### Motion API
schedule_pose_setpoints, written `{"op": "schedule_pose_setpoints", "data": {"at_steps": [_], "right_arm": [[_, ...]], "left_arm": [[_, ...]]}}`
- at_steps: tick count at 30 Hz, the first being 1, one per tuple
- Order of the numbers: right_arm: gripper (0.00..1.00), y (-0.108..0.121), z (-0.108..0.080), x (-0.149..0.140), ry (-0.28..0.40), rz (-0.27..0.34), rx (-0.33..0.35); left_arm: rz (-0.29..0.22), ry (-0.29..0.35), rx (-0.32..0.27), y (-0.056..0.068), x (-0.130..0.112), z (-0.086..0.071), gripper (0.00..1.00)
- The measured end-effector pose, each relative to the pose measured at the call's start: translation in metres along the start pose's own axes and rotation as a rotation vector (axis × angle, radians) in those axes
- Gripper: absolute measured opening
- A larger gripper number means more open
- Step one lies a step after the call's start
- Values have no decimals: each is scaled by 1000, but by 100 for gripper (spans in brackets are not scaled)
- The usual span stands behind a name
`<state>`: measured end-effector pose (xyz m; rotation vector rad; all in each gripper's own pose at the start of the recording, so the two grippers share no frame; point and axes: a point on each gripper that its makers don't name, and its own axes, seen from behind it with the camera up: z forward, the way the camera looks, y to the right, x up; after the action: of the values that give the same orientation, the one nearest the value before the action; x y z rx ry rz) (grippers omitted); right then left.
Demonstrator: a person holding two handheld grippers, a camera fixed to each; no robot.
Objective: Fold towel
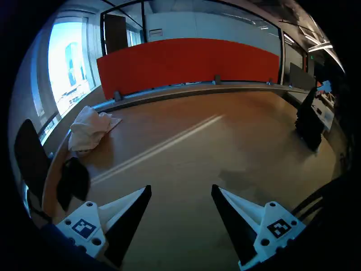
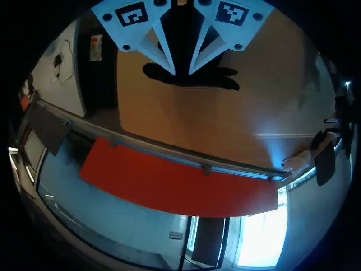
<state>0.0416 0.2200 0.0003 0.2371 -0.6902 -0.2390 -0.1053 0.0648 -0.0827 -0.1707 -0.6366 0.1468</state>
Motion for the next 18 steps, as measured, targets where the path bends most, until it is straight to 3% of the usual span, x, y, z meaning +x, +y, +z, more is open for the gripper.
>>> {"op": "schedule_pose_setpoints", "data": {"at_steps": [9, 18], "right_arm": [[5, -17, -15, -29, -20, 17, 7], [5, -27, -27, -33, -13, 17, 10]], "left_arm": [[7, 5, -11, 5, 1, -1, 99], [7, 12, -14, 5, 2, -4, 99]]}}
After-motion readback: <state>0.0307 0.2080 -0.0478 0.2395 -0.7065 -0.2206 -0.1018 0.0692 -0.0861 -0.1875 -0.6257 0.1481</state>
